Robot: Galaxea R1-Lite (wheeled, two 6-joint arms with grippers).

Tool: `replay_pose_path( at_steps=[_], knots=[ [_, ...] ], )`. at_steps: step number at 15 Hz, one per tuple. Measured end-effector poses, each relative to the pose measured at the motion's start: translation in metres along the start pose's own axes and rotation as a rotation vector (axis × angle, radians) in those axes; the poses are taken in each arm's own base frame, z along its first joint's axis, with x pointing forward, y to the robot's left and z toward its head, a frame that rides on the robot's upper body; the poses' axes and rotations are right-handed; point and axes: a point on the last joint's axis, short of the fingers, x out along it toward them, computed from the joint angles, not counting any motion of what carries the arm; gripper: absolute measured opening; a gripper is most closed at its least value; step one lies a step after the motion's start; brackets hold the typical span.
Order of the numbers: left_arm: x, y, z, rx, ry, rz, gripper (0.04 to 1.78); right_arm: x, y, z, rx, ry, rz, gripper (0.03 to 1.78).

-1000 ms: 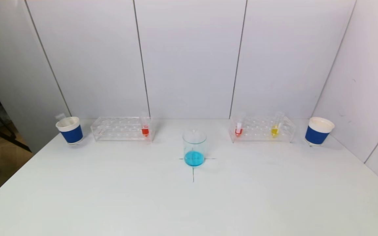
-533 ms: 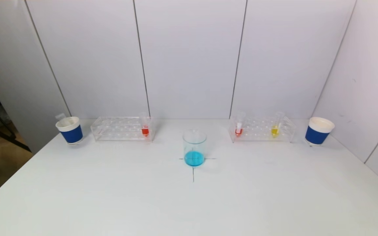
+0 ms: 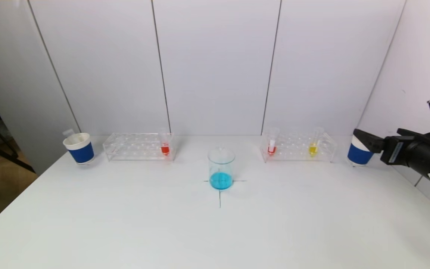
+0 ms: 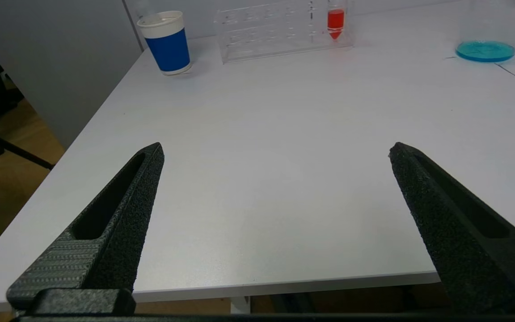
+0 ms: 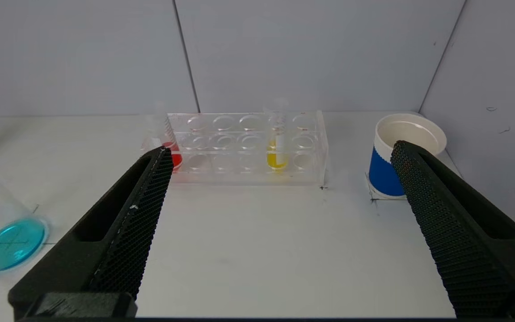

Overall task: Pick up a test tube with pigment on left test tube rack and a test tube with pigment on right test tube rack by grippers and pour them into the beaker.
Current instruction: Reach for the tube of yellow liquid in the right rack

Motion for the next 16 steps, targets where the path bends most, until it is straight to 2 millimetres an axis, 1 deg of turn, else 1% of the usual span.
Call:
replay_pose_path(
  at_steps=[2,5,9,12,16],
  knots=[
    [0.000,0.000,0.000,0.000,0.000,0.000,1.76,0.024,-0.001,-0.015,0.002,-0.006,0.001,1.77],
    [0.000,0.000,0.000,0.000,0.000,0.001,1.76,0.054,-0.004,-0.038,0.002,-0.036,0.001,1.77],
    [0.000,0.000,0.000,0.000,0.000,0.000,1.76,0.087,-0.009,-0.064,0.002,-0.038,-0.012,1.77],
    [0.000,0.000,0.000,0.000,0.001,0.001,1.76,0.106,-0.013,-0.076,0.002,-0.020,-0.020,1.77],
    [0.000,0.000,0.000,0.000,0.000,0.001,1.76,0.123,-0.015,-0.086,0.003,-0.009,-0.022,1.77]
  ],
)
